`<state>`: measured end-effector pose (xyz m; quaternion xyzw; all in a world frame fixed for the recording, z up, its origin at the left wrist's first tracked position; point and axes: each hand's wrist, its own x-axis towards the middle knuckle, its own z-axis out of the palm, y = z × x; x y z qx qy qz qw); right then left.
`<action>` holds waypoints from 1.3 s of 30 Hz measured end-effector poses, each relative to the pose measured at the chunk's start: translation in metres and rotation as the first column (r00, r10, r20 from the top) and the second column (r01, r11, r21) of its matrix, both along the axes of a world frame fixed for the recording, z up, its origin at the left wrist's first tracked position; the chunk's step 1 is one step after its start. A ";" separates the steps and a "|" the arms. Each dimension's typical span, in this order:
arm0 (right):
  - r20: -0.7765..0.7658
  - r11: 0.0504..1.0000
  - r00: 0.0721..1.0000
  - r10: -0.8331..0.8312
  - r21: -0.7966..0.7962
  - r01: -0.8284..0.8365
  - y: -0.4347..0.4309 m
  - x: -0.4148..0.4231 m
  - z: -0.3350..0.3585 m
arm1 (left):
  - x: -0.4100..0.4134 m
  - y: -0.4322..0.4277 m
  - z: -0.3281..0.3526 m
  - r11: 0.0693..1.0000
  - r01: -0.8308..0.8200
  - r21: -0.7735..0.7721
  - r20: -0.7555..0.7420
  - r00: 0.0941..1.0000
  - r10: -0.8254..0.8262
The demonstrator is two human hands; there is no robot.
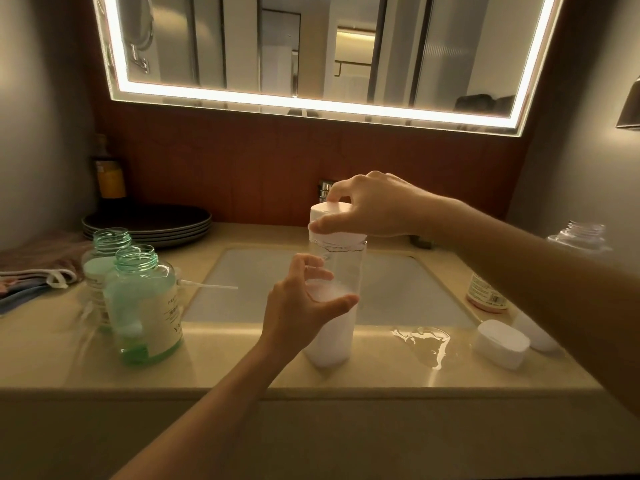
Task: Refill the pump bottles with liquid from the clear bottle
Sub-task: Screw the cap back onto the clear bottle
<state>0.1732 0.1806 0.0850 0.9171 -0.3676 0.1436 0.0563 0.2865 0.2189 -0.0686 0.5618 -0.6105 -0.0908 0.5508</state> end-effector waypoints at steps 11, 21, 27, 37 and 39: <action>0.009 0.961 0.985 -0.175 -0.215 0.172 0.008 0.010 -0.012 | 0.000 0.001 0.000 0.999 -0.045 -0.019 0.061 0.997 0.046; 0.464 0.955 0.884 -0.062 0.286 -0.083 0.020 0.014 -0.021 | 0.045 0.047 0.017 0.996 -0.086 -0.031 0.003 0.996 0.086; 0.550 0.911 0.831 0.084 0.295 -0.287 0.045 0.071 -0.041 | 0.099 0.111 0.028 0.974 -0.218 -0.061 0.030 0.975 0.220; 0.622 0.881 0.779 0.074 0.325 -0.344 0.065 0.152 -0.082 | 0.200 0.193 0.010 0.840 -0.540 -0.050 -0.083 0.840 0.535; 0.619 0.892 0.784 0.051 0.325 -0.314 0.062 0.156 -0.088 | 0.217 0.192 0.007 0.811 -0.584 -0.034 -0.091 0.810 0.580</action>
